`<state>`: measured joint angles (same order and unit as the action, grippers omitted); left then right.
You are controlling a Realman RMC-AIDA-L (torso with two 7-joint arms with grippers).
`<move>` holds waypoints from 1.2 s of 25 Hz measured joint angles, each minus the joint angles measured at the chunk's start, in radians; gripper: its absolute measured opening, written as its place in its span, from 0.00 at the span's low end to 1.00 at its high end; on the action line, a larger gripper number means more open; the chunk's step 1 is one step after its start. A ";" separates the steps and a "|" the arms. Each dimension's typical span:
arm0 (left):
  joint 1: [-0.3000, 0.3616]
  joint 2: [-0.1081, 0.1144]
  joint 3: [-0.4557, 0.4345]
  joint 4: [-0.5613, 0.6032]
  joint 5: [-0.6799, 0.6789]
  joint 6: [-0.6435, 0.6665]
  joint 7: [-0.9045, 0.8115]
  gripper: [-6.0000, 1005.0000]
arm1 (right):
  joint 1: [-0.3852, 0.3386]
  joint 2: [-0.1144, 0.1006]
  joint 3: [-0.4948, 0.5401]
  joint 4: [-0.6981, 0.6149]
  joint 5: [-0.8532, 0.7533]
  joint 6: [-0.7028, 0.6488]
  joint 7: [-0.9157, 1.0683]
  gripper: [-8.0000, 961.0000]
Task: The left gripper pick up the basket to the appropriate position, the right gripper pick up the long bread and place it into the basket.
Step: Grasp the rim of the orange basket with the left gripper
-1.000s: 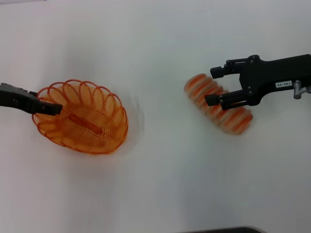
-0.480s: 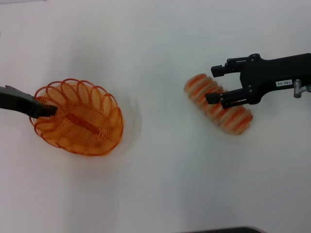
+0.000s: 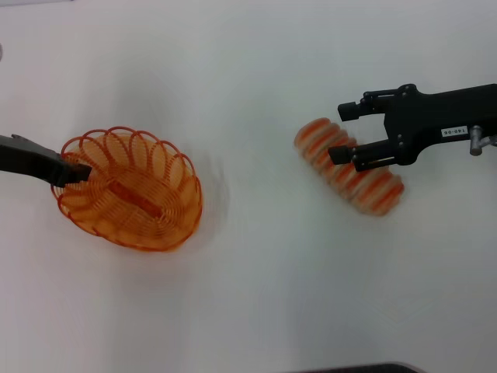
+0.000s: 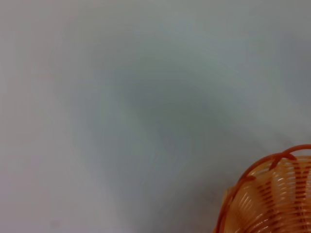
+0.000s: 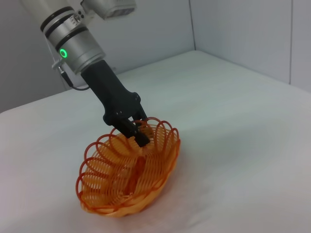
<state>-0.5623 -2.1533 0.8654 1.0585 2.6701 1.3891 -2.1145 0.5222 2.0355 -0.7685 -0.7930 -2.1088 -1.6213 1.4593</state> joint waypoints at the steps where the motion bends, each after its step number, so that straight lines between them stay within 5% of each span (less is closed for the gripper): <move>1: -0.001 -0.001 -0.002 0.000 0.000 0.000 -0.002 0.22 | 0.000 0.000 0.002 0.000 0.000 0.000 -0.001 0.87; 17: -0.041 0.004 0.028 0.026 0.027 0.064 -0.154 0.18 | 0.011 0.006 0.013 -0.008 0.003 -0.001 -0.002 0.87; 30: -0.142 0.064 0.003 -0.013 0.023 0.200 -0.454 0.12 | 0.018 0.007 0.085 -0.006 0.003 0.032 0.012 0.87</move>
<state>-0.7044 -2.0895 0.8680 1.0452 2.6931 1.5888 -2.5686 0.5399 2.0429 -0.6832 -0.7991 -2.1061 -1.5889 1.4708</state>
